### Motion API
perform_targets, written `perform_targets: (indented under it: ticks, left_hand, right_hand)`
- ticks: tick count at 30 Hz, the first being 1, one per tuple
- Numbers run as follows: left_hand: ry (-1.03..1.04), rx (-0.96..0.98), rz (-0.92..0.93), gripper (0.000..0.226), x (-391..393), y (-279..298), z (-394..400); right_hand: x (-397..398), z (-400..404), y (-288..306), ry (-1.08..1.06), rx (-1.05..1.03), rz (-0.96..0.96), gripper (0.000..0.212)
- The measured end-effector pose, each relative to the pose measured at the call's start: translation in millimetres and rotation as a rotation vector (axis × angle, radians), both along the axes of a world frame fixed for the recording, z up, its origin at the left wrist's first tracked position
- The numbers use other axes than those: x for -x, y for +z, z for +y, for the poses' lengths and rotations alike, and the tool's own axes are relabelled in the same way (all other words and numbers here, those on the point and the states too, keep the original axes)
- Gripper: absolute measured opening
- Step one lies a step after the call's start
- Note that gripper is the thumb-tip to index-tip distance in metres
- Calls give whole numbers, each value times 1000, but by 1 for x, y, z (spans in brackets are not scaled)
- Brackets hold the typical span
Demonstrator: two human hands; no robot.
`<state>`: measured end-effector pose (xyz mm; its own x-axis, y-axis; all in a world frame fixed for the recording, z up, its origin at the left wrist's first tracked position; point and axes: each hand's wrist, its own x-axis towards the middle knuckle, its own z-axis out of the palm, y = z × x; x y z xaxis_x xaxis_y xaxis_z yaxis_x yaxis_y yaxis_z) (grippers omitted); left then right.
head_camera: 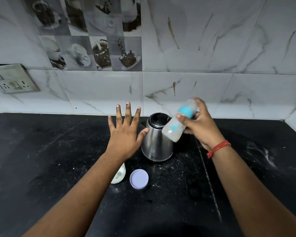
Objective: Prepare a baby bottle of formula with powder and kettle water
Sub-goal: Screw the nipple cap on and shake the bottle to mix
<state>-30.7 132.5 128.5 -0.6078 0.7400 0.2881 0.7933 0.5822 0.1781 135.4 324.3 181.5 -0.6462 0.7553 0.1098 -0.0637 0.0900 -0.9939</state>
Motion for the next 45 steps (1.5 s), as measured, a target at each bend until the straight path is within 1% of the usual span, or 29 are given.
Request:
perform_targets:
  ticks: [1, 4, 7, 8, 10, 11, 13, 14, 17, 18, 20, 21, 23, 24, 25, 27, 28, 30, 31, 33, 34, 36, 37, 38, 40, 41, 43, 44, 45]
  left_hand:
    - [-4, 4, 0, 81, 0, 0, 0]
    - [8, -2, -17, 81, 1, -1, 1]
    - [-1, 7, -8, 80, 1, -1, 0]
    - [-5, 12, -6, 80, 1, -2, 0]
    - [2, 16, -10, 80, 2, -3, 0]
    - [4, 16, -7, 80, 2, -3, 1]
    - [1, 18, 8, 79, 2, -4, 1]
    - [-1, 21, 12, 79, 2, -4, 1]
    - [1, 7, -4, 80, 2, -3, 4]
    - [3, 3, -6, 80, 3, -3, 4]
    - [4, 1, -4, 80, 4, -2, 3]
    - [6, -3, -5, 80, 5, -2, 3]
    - [10, -18, -21, 81, 6, -2, 3]
    - [13, -22, -28, 81, 6, -2, 4]
    - [14, -20, -28, 81, 5, -2, 3]
    - [5, -16, -13, 81, 5, -2, 2]
    - [5, -14, -7, 81, 5, -2, 2]
    - [16, -17, -18, 80, 6, -2, 3]
    - [19, -20, -21, 80, 6, -2, 4]
    - [11, -19, -5, 80, 5, -1, 3]
    - [7, -14, -1, 80, 5, -1, 2]
    - [13, -19, -12, 80, 5, -1, 3]
    - [15, -21, -14, 80, 4, -1, 3]
    - [12, -18, -10, 81, 3, 0, 3]
    - [0, -7, 6, 82, 3, -1, 2]
    - [-2, -4, 5, 82, 3, -1, 2]
    - [6, -22, -12, 82, 3, -1, 3]
    - [5, -33, -16, 82, 2, 0, 4]
    - [-1, -37, -12, 81, 2, 0, 3]
  right_hand:
    - [0, -2, -3, 18, -13, -13, 73]
    - [-1, 1, -7, -130, 32, 117, 66]
    - [1, 2, 0, 7, -16, -7, 65]
    - [0, 4, 3, -39, -29, 16, 65]
    - [-2, 12, 7, -210, -18, 141, 63]
    - [-3, 15, 11, -211, -21, 146, 64]
    - [-3, 12, 13, -19, -65, 15, 66]
    - [-3, 10, 11, 36, -78, -28, 68]
    - [-3, 9, 4, -140, -41, 101, 67]
    - [-3, 9, 4, -116, -28, 92, 68]
    - [-2, 7, 4, 82, -53, -55, 71]
    - [-2, 6, 3, 100, -71, -81, 72]
    - [-4, 7, 3, -78, -38, 44, 67]
    - [-5, 10, 4, -125, -9, 99, 66]
    - [-5, 11, 6, -98, -5, 82, 67]
    - [-3, 7, 7, 30, -45, -21, 72]
    - [-3, 5, 7, -8, -48, 6, 72]
    - [-4, 9, 6, -172, 10, 140, 69]
    - [-4, 9, 9, -153, 29, 145, 68]
    - [-2, 6, 8, 37, -21, -8, 71]
    - [-2, 3, 6, 57, -45, -37, 72]
    - [-2, 0, 4, -130, -22, 84, 70]
    - [-2, 2, 2, -182, -1, 135, 69]
    - [-2, 3, 3, -159, 0, 125, 70]
    - [0, 2, 4, 0, -53, -16, 74]
    - [0, 1, 3, -6, -66, -24, 74]
    - [-2, 4, 3, -177, -35, 98, 71]
    - [-3, 6, 4, -207, -24, 125, 70]
    - [-2, 5, 5, -161, -35, 82, 69]
